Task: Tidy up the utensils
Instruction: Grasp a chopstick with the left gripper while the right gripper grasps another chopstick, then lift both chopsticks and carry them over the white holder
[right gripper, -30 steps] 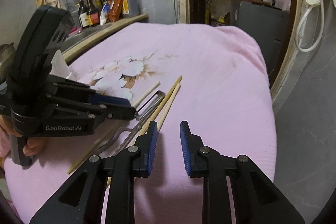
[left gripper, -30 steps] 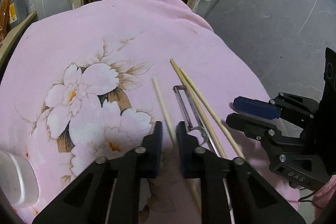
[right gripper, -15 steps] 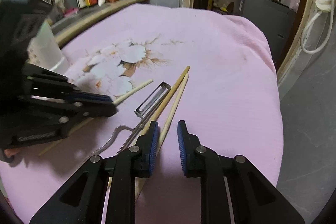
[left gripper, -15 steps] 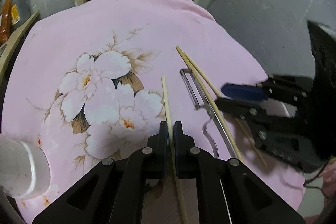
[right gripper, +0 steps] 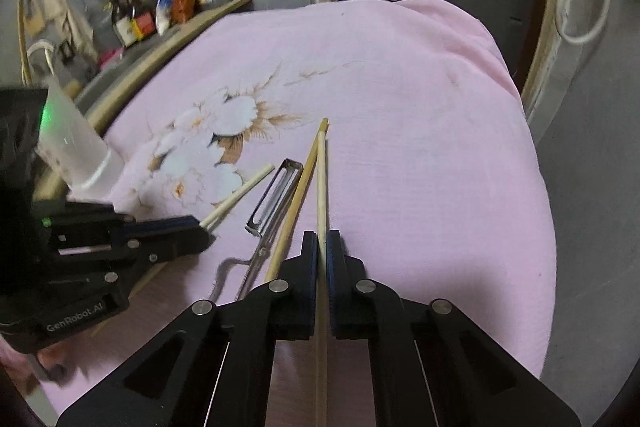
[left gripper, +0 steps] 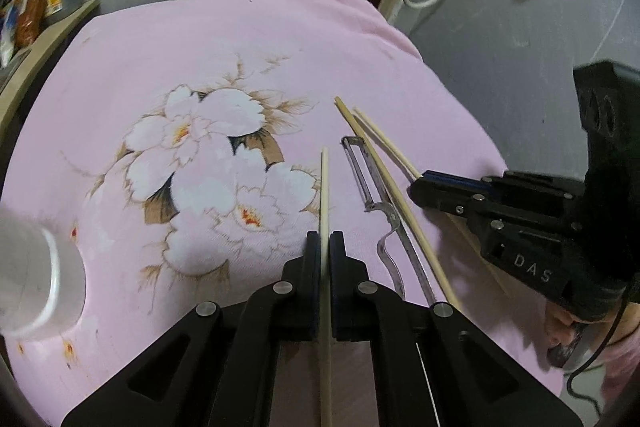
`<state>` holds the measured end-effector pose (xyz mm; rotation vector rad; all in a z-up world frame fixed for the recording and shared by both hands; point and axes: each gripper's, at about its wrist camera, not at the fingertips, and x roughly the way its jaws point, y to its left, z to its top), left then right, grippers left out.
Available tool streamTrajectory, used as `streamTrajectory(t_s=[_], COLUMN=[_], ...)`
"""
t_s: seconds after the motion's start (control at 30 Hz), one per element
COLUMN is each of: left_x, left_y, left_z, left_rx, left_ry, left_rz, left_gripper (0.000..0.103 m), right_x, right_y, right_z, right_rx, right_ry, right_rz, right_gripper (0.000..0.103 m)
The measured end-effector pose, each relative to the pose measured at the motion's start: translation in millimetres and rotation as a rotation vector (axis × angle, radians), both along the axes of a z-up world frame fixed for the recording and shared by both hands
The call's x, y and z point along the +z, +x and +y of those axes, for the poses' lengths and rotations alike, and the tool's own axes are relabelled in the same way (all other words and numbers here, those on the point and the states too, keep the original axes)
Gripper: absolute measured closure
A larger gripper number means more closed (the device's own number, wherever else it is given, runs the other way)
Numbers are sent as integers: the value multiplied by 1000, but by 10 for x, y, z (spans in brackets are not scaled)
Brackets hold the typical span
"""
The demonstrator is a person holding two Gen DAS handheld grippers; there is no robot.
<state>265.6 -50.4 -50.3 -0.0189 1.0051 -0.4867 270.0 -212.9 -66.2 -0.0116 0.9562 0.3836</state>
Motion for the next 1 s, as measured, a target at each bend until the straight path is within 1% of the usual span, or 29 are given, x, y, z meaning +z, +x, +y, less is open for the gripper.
streamTrajectory(t_s=[0.13, 0.17, 0.2, 0.27, 0.37, 0.43, 0.47, 0.5, 0.53, 0.67, 0.77, 0.83, 0.93, 1.0], left_x=[75, 109, 155, 253, 431, 559, 617, 683, 738, 983, 1141, 1225, 1370, 1445], left_y=[-130, -172, -211, -297, -468, -584, -628, -683, -724, -867, -937, -968, -1014, -1053], left_z=[118, 152, 154, 165, 189, 190, 212, 241, 253, 398, 534, 658, 888, 1115], left_rx=[38, 48, 55, 69, 90, 107, 117, 129, 141, 199, 239, 254, 291, 324], left_ry=[-53, -66, -77, -104, -129, -139, -147, -159, -169, -223, -233, -245, -266, -271], left_rz=[-54, -81, -109, -169, -315, -425, -469, -515, -549, -690, -770, -802, -858, -900], left_gripper=[101, 101, 101, 101, 101, 101, 101, 101, 101, 101, 101, 101, 101, 101], right_x=[53, 97, 127, 236, 394, 479, 537, 569, 629, 836, 984, 1078, 1175, 1264], right_y=[-126, -199, -242, -394, -608, -718, -798, -833, -900, -1057, -1115, -1142, -1130, -1081], right_z=[-100, -126, -94, -89, -42, 0, 36, 54, 95, 246, 359, 454, 573, 701], right_rx=[-26, -29, -33, -32, -43, -51, -55, -56, -57, -61, -55, -43, -26, -7], right_ry=[89, 117, 115, 140, 160, 152, 150, 147, 143, 156, 181, 210, 265, 330], right_rz=[-56, -104, -139, -258, -412, -501, -565, -597, -653, -824, -913, -961, -999, -1016], right_gripper=[100, 100, 100, 100, 100, 100, 100, 100, 100, 100, 100, 100, 100, 100])
